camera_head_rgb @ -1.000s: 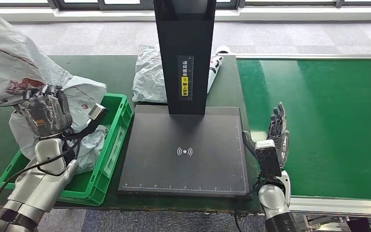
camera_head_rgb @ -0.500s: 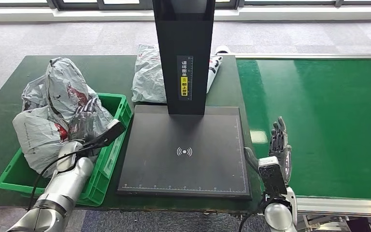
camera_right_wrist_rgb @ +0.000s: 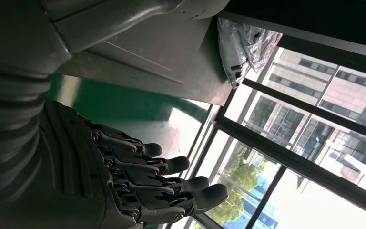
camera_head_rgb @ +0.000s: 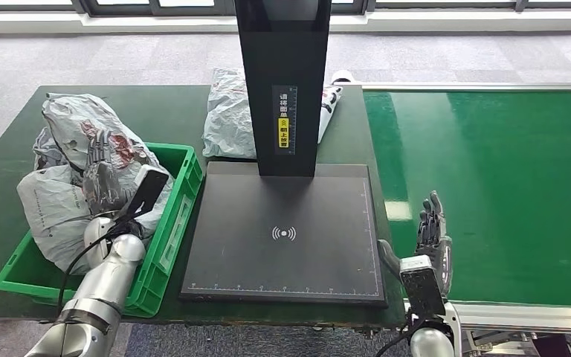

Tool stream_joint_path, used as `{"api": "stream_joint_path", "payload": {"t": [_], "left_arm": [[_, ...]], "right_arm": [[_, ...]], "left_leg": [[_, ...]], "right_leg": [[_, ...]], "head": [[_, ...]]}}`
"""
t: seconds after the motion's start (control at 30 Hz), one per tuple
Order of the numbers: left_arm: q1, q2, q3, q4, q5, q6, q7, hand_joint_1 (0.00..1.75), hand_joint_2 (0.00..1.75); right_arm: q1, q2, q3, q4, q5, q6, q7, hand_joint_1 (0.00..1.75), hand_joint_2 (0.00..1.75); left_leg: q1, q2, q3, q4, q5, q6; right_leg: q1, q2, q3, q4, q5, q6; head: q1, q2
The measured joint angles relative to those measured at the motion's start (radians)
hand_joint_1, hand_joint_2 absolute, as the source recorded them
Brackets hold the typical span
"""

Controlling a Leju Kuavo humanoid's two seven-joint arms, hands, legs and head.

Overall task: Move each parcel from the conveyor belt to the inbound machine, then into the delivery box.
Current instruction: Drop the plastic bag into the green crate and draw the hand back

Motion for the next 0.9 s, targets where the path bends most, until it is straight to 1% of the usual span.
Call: {"api": "stream_joint_path", "payload": {"t": [0.13, 0.2, 0.27, 0.4, 0.53, 0.6, 0.67, 0.7, 0.77, 0.83, 0.9], "left_arm": [[0.024, -0.025, 0.008, -0.068, 0.148, 0.049, -0.145, 0.0, 1.75], [0.041, -0.045, 0.008, -0.108, 0.211, 0.05, -0.211, 0.0, 1.75], [0.056, -0.066, -0.003, -0.149, 0.275, 0.032, -0.252, 0.0, 1.75], [0.085, -0.094, -0.066, -0.227, 0.367, -0.033, -0.285, 0.0, 1.75], [0.103, -0.109, -0.113, -0.274, 0.378, -0.044, -0.287, 0.0, 1.75], [0.107, -0.112, -0.125, -0.287, 0.383, -0.047, -0.286, 0.0, 1.75], [0.109, -0.113, -0.136, -0.296, 0.4, -0.072, -0.287, 0.0, 1.75], [0.11, -0.114, -0.145, -0.3, 0.413, -0.098, -0.289, 0.0, 1.75], [0.111, -0.12, -0.175, -0.303, 0.436, -0.159, -0.292, 0.0, 1.75], [0.11, -0.133, -0.22, -0.298, 0.446, -0.204, -0.295, 0.0, 1.75], [0.099, -0.15, -0.268, -0.276, 0.45, -0.217, -0.303, 0.0, 1.75]], "right_arm": [[0.002, 0.0, 0.0, 0.0, -0.002, -0.008, -0.017, 0.0, 1.75], [0.0, 0.001, 0.0, 0.0, -0.01, -0.014, -0.029, 0.0, 1.75], [-0.005, 0.002, 0.0, 0.0, -0.02, -0.019, -0.042, 0.0, 1.75], [-0.021, 0.003, 0.0, 0.003, -0.041, -0.027, -0.067, 0.0, 1.75], [-0.033, 0.003, 0.0, 0.008, -0.049, -0.028, -0.071, 0.0, 1.75], [-0.035, 0.003, 0.0, 0.01, -0.05, -0.029, -0.072, 0.0, 0.87], [-0.038, 0.003, 0.0, 0.013, -0.052, -0.031, -0.077, 0.0, 0.0], [-0.043, 0.003, 0.0, 0.017, -0.055, -0.032, -0.083, 0.0, 0.0], [-0.069, 0.003, 0.004, 0.039, -0.066, -0.033, -0.098, 0.0, 0.87], [-0.115, 0.004, 0.015, 0.079, -0.079, -0.031, -0.112, 0.0, 1.75], [-0.17, 0.008, 0.034, 0.129, -0.085, -0.038, -0.128, 0.0, 1.75]], "left_leg": [[0.0, 0.0, 0.0, 0.0, 0.0, 0.0], [0.0, 0.0, 0.0, 0.0, 0.0, 0.0], [0.0, -0.001, -0.001, 0.0, 0.0, 0.0], [-0.001, -0.001, -0.001, 0.0, 0.0, 0.001], [-0.001, -0.001, -0.001, 0.0, 0.0, 0.001], [-0.001, -0.001, -0.001, 0.0, 0.0, 0.001], [-0.001, -0.001, -0.001, 0.0, 0.0, 0.0], [0.0, -0.001, -0.001, 0.0, 0.0, 0.0], [0.0, -0.001, -0.001, 0.0, 0.0, 0.0], [0.0, -0.001, -0.001, 0.0, 0.0, 0.001], [-0.001, -0.001, -0.001, 0.0, 0.0, 0.001]], "right_leg": [[0.0, 0.0, 0.0, 0.0, 0.0, 0.0], [0.0, -0.001, 0.0, 0.0, 0.0, 0.0], [0.0, -0.001, 0.0, 0.0, 0.0, 0.0], [-0.001, -0.002, 0.0, 0.0, 0.0, 0.001], [-0.001, -0.002, 0.0, 0.0, 0.0, 0.001], [-0.001, -0.002, 0.0, 0.0, 0.0, 0.0], [0.0, -0.002, 0.0, 0.0, 0.0, 0.0], [0.0, -0.002, 0.0, 0.0, 0.0, 0.0], [0.0, -0.002, 0.0, 0.0, 0.0, 0.0], [0.0, -0.002, 0.0, 0.0, 0.0, 0.0], [-0.001, -0.002, 0.0, 0.0, 0.001, 0.001]], "head": [[0.0, 0.0], [0.0, 0.0], [0.0, 0.0], [0.0, 0.0], [0.0, 0.0], [0.0, 0.0], [0.0, 0.0], [0.0, 0.0], [0.0, 0.0], [0.0, 0.0], [0.0, 0.0]]}}
